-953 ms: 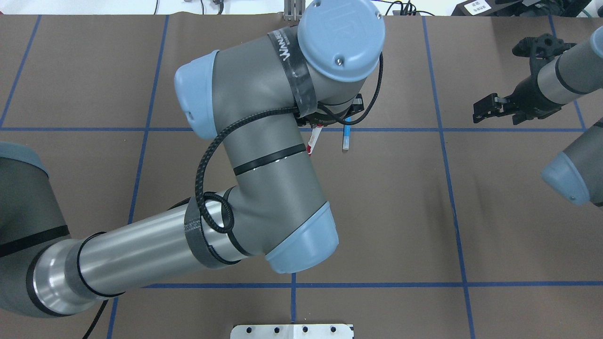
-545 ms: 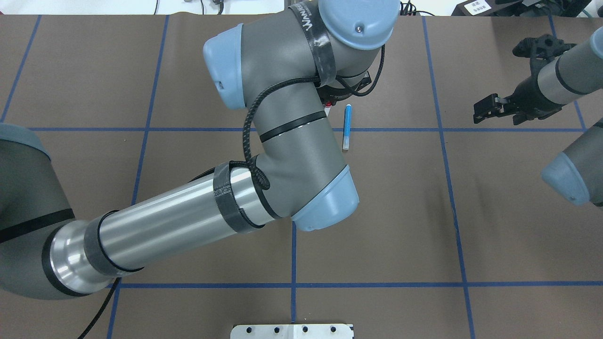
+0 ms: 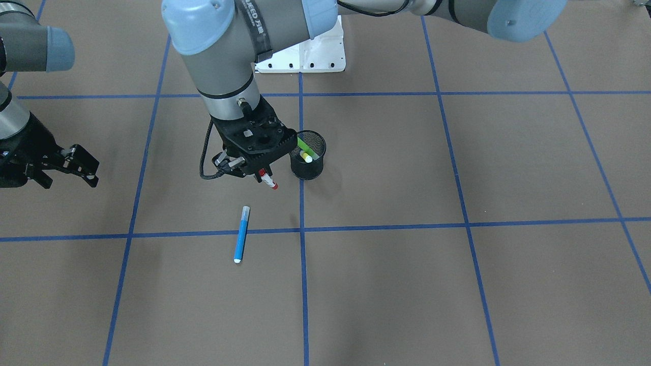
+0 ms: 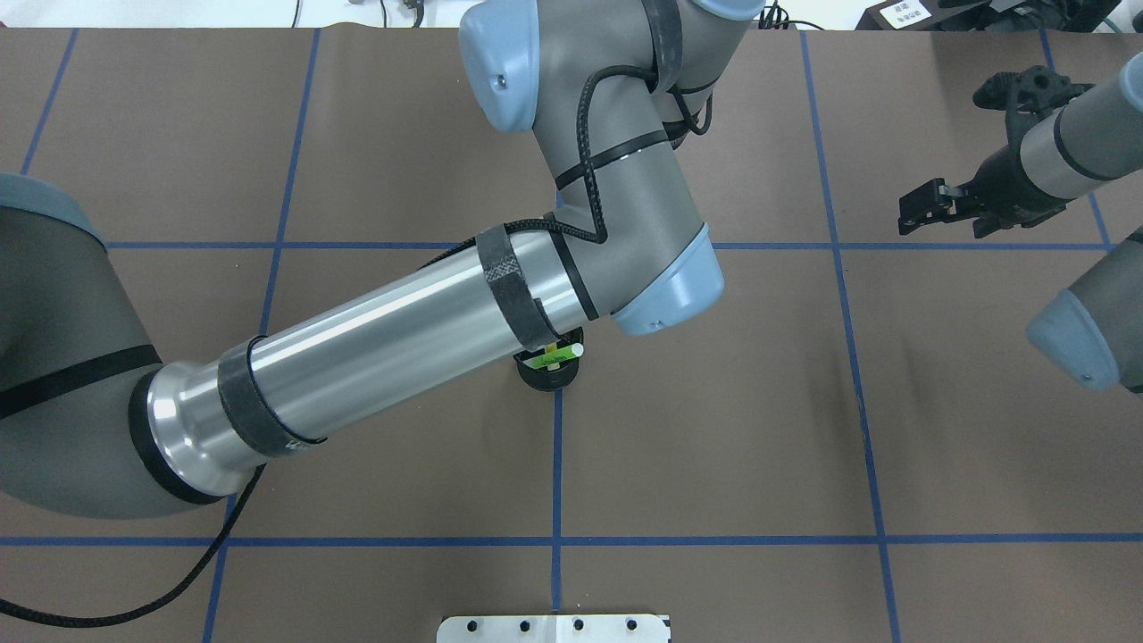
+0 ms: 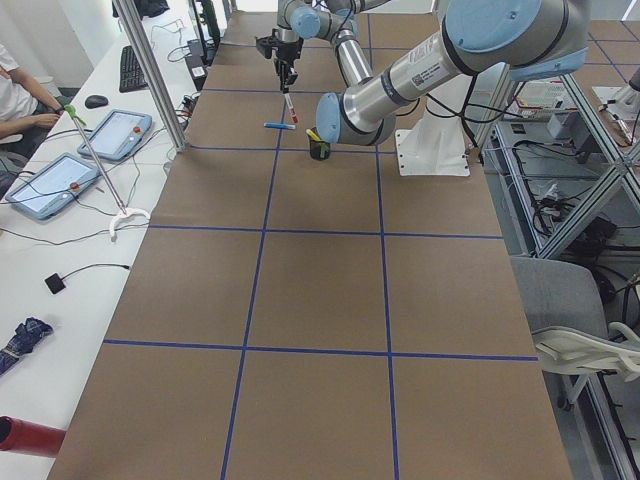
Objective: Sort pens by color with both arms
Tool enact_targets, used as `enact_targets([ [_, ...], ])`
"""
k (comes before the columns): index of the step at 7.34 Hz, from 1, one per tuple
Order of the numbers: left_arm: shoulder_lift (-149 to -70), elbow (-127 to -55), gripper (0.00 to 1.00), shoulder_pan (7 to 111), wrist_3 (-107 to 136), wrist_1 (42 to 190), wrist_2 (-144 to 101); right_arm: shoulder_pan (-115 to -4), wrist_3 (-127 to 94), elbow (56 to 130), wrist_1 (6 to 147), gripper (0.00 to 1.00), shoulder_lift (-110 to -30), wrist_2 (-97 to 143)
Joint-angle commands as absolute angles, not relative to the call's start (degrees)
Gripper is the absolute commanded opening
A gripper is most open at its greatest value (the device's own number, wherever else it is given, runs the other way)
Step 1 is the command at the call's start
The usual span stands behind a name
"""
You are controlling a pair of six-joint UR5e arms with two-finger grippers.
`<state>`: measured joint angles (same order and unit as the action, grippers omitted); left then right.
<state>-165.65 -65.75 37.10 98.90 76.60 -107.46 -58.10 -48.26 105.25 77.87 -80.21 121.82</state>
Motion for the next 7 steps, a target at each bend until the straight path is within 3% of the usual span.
enact_targets([
  [1, -167.2, -57.2, 0.00, 39.6, 109.8, 85.5, -114.7, -58.1, -49.4, 105.3, 77.9, 0.98, -80.1, 121.8],
  [5, -169.5, -48.1, 0.00, 41.9, 117.9, 87.1, -114.9, -58.1, -49.6, 105.6, 77.9, 0.98, -80.1, 120.2],
  [7, -171.2, -47.3, 0.00, 41.9, 118.0, 81.1, -117.8, -58.1, -51.1, 105.7, 77.9, 0.98, -80.1, 119.9],
])
